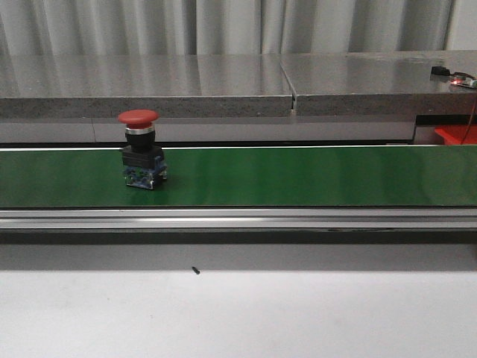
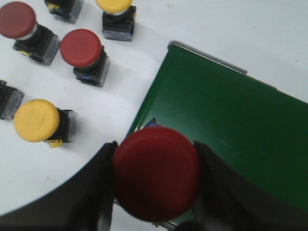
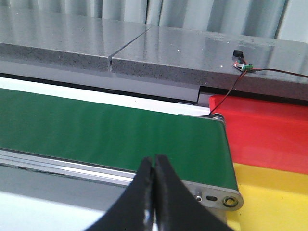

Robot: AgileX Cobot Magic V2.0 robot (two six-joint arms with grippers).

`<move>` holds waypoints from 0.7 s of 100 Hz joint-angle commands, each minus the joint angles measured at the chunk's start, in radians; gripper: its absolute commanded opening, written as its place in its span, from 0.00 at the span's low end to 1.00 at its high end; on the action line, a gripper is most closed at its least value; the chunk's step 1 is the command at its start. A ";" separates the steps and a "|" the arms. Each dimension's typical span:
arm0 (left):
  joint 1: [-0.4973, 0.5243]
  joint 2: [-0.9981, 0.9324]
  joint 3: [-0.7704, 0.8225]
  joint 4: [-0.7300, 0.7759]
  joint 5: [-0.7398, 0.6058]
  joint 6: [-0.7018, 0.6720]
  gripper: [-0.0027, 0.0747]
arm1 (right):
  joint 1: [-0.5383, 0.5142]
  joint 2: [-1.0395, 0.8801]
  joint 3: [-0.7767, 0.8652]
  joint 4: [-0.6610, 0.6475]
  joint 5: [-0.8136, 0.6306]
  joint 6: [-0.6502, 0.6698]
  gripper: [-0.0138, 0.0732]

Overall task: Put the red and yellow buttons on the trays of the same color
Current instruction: 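Set the second red button on the belt with the left gripper and release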

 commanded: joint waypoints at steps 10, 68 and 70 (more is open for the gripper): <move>-0.048 0.002 -0.071 -0.003 -0.042 0.002 0.09 | 0.000 -0.019 -0.017 -0.009 -0.081 -0.004 0.08; -0.064 0.109 -0.090 -0.018 -0.020 0.002 0.22 | 0.000 -0.019 -0.017 -0.009 -0.081 -0.004 0.08; -0.064 0.109 -0.090 -0.018 -0.018 0.002 0.25 | 0.000 -0.019 -0.017 -0.009 -0.081 -0.004 0.08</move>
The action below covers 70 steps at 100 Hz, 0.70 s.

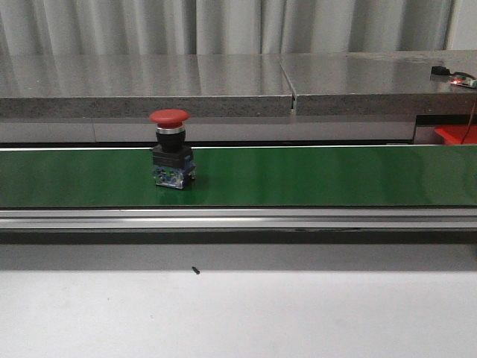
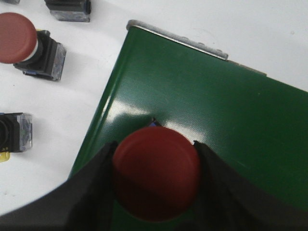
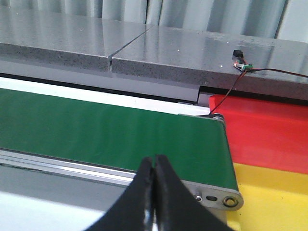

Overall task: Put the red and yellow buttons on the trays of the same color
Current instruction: 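Set the second red button on the belt with the left gripper and release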

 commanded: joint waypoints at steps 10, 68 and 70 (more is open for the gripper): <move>-0.006 -0.037 -0.037 -0.015 -0.023 0.017 0.52 | 0.000 -0.019 -0.017 -0.009 -0.081 -0.004 0.08; -0.035 -0.196 -0.113 -0.032 0.015 0.070 0.82 | 0.000 -0.019 -0.017 -0.009 -0.081 -0.004 0.08; -0.041 -0.213 -0.113 -0.032 0.011 0.081 0.82 | 0.000 -0.019 -0.017 -0.009 -0.081 -0.004 0.08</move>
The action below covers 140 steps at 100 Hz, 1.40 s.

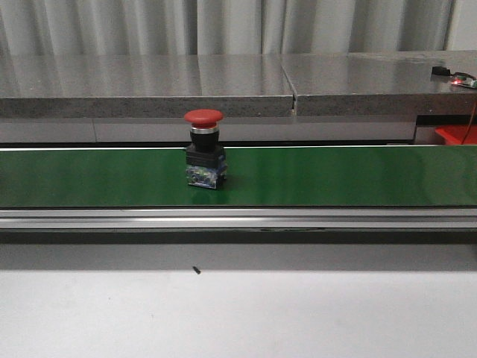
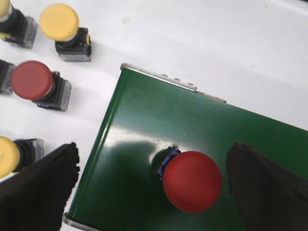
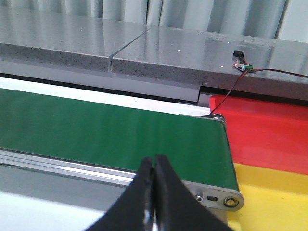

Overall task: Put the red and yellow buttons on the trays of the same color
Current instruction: 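Set the second red button on the belt with the left gripper and release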

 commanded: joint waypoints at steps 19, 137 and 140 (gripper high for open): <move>-0.121 -0.266 -0.011 -0.008 -0.089 0.034 0.82 | 0.000 -0.019 -0.017 -0.009 -0.081 -0.004 0.08; -0.251 -1.131 0.742 -0.008 -0.262 0.032 0.01 | 0.000 0.161 -0.460 -0.006 0.373 -0.004 0.08; -0.251 -1.131 0.742 -0.008 -0.262 0.032 0.01 | 0.000 0.197 -0.507 0.003 0.475 -0.004 0.08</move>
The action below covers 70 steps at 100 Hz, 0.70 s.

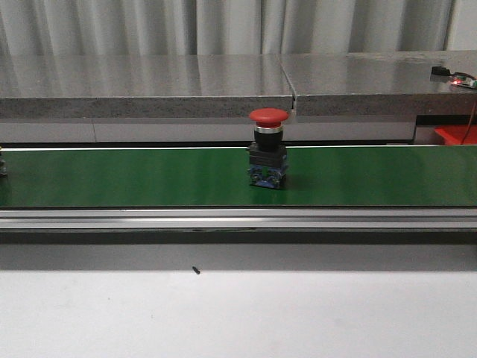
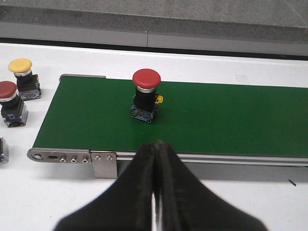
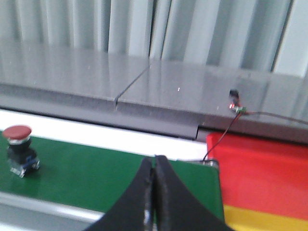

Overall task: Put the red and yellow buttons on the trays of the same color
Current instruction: 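Set the second red button on the belt with the left gripper and release, then lower the right gripper onto the first red button on the belt and grasp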

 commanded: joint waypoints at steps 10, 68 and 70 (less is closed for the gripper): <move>-0.007 0.005 -0.023 -0.002 -0.085 0.000 0.01 | 0.000 0.241 -0.315 0.011 0.397 -0.004 0.08; -0.007 0.005 -0.023 -0.002 -0.085 0.000 0.01 | 0.000 0.725 -0.536 0.132 0.468 -0.004 0.26; -0.007 0.005 -0.023 -0.002 -0.085 0.000 0.01 | 0.000 0.733 -0.536 0.132 0.472 -0.004 0.31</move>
